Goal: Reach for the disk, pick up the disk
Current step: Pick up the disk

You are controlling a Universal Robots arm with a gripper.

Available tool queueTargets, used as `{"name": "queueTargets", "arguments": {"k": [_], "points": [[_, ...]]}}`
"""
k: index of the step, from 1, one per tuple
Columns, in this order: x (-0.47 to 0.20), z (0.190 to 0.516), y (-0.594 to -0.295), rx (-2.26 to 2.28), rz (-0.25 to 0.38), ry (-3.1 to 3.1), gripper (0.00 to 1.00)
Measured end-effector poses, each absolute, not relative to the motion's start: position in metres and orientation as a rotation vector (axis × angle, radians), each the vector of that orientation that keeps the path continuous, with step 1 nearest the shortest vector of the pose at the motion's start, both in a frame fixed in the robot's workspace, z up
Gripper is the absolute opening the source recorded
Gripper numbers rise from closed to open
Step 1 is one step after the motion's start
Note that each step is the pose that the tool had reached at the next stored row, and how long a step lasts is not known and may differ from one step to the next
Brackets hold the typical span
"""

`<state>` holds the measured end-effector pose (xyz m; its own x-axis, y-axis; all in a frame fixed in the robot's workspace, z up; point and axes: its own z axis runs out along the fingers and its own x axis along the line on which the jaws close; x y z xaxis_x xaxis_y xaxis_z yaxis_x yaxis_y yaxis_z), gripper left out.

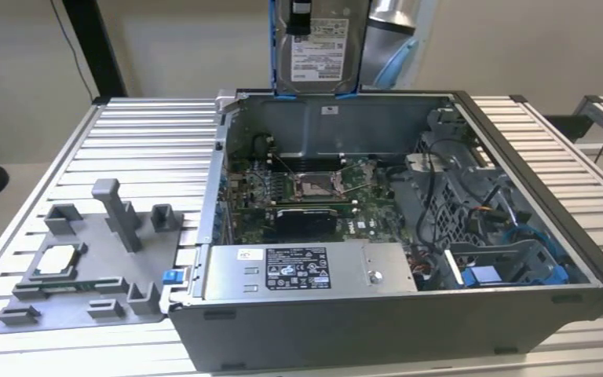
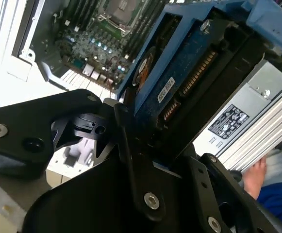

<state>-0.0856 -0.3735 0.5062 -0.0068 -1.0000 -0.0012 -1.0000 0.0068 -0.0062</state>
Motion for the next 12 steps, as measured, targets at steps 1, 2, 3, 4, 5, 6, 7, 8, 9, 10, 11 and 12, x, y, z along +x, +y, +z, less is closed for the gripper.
{"name": "queueTargets", "arguments": {"k": [1,2,3,4,5,6,7,8,9,10,11,12], "points": [[-0.081,0.506,-0.374,-2.21,-0.006,2.225,0.0],[-0.076,0.506,-0.374,-2.21,-0.006,2.225,0.0],[-0.072,0.506,-0.374,-2.21,-0.006,2.225,0.0],[-0.067,0.506,-0.374,-2.21,-0.006,2.225,0.0],[-0.062,0.506,-0.374,-2.21,-0.006,2.225,0.0],[-0.058,0.506,-0.374,-2.21,-0.006,2.225,0.0],[-0.053,0.506,-0.374,-2.21,-0.006,2.225,0.0],[-0.049,0.506,-0.374,-2.21,-0.006,2.226,0.0],[-0.044,0.506,-0.374,-2.21,-0.006,2.225,0.0],[-0.04,0.506,-0.374,-2.21,-0.006,2.225,0.0],[-0.035,0.506,-0.374,-2.21,-0.006,2.225,0.0],[-0.03,0.506,-0.374,-2.21,-0.006,2.225,0.0]]}}
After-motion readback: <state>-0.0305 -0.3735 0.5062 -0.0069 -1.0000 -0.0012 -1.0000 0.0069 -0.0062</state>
